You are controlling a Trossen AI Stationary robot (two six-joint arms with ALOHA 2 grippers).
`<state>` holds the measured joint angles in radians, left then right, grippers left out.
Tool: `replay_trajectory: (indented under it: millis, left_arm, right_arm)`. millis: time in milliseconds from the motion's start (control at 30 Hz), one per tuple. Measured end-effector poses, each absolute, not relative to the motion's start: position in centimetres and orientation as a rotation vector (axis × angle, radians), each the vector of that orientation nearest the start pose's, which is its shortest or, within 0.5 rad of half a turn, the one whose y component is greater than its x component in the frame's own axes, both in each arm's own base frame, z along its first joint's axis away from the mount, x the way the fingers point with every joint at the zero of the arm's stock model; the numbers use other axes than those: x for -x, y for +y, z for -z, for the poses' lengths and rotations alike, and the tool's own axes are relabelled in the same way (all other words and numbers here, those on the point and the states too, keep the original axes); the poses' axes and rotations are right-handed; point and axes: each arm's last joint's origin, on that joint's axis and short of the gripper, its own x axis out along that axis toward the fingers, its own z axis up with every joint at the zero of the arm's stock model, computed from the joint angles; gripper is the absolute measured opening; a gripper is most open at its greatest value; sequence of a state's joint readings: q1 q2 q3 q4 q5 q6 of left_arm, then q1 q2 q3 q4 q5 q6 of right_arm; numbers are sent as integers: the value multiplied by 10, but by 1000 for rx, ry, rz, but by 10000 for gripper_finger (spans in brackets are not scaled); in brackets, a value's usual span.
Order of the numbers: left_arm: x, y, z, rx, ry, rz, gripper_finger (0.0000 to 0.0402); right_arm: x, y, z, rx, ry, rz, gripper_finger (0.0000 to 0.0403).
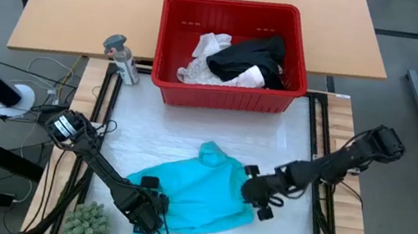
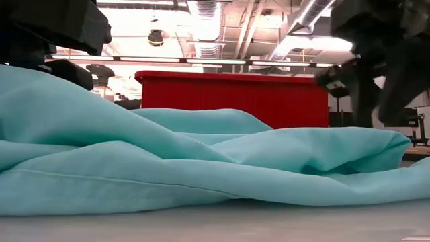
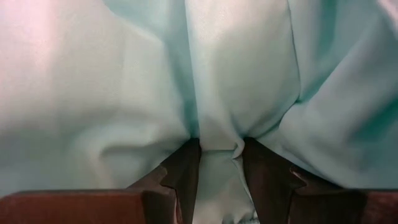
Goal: Fold laundry
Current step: Fold the light blue shorts
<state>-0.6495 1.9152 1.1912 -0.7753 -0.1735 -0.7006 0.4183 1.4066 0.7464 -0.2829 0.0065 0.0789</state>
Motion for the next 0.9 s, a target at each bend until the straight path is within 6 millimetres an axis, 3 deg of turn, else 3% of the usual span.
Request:
replay_trajectory:
  millis: [200, 333, 633, 900]
  left_arm:
    - [-274, -201, -139, -21, 1409, -111, 116]
    - [-274, -201, -138, -19, 1409, -111, 116]
    - [-274, -201, -138, -7, 1407, -120, 116]
    - [-274, -201, -138, -6, 1407, -121, 116]
  right_arm:
    - [-235, 140, -180, 245, 846, -369, 206]
    - [-235, 145, -176, 217, 852, -296, 238]
    - [-243, 152, -152, 233, 891, -246, 244]
    - [-255, 162, -145, 282, 979, -233, 244]
